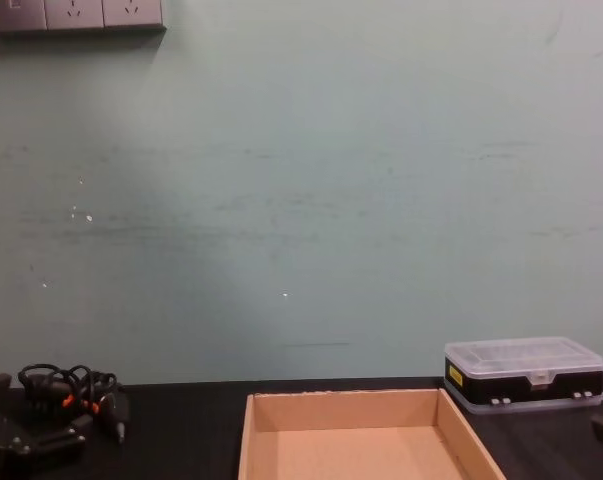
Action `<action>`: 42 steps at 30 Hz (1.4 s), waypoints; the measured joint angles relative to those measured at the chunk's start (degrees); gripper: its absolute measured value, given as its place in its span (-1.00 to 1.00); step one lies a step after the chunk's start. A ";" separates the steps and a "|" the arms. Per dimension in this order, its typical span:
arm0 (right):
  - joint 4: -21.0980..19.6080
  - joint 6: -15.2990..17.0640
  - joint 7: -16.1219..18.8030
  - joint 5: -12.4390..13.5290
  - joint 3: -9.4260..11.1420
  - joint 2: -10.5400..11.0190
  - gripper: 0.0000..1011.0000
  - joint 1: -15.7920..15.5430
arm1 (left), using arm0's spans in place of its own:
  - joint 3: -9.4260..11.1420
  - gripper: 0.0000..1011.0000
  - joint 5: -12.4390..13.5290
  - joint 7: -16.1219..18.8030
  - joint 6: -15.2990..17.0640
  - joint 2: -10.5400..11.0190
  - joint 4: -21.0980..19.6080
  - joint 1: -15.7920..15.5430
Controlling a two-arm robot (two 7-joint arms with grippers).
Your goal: Use one hand to pick up the angle iron from the table and place it into the box.
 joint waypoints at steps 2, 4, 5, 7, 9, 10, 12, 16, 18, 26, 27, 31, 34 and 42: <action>0.00 0.00 0.00 0.00 0.00 0.00 0.98 0.00 | 0.00 0.98 0.00 0.00 0.00 0.00 0.00 0.00; 0.00 0.00 0.00 0.00 0.00 0.00 0.98 0.00 | 0.00 0.98 0.00 0.00 0.00 0.00 0.00 0.00; 0.00 0.00 0.00 0.00 0.00 0.00 0.98 0.00 | 0.00 0.98 0.00 0.00 0.00 0.00 0.00 0.00; 0.00 0.00 0.00 0.00 0.00 0.00 0.98 0.00 | 0.00 0.98 0.00 0.00 0.00 0.00 0.00 0.00; 0.00 0.00 0.00 0.00 0.00 0.00 0.98 0.00 | 0.00 0.98 0.00 0.00 0.00 0.00 0.00 0.00; 0.00 0.00 0.00 0.00 0.00 0.00 0.98 0.00 | 0.00 0.98 0.00 0.00 0.00 0.00 0.00 0.00; 0.00 0.00 0.00 0.00 0.00 0.00 0.98 0.00 | 0.00 0.98 0.00 0.00 0.00 0.00 0.00 0.00; 0.00 0.00 0.00 0.00 0.00 0.00 0.98 0.00 | 0.00 0.98 0.00 0.00 0.00 0.00 0.00 0.00; 0.00 0.00 0.00 0.00 0.00 0.00 0.98 0.00 | 0.00 0.98 0.00 0.00 0.00 0.00 0.00 0.00; 0.00 0.00 0.00 0.00 0.00 0.00 0.98 0.00 | 0.00 0.98 0.00 0.00 0.00 0.00 0.00 0.00; 0.00 0.00 0.00 0.00 0.00 0.00 0.98 0.00 | 0.00 0.98 0.00 0.00 0.00 0.00 0.00 0.00; 0.00 0.00 0.00 0.00 0.00 0.00 0.98 0.00 | 0.00 0.98 0.00 0.00 0.00 0.00 0.00 0.00; 0.00 0.00 0.00 0.00 0.00 0.00 0.98 0.00 | 0.00 0.98 0.00 0.00 0.00 0.00 0.00 0.00; 0.00 0.00 0.00 0.00 0.00 0.00 0.98 0.00 | 0.00 0.98 0.00 0.00 0.00 0.00 0.00 0.00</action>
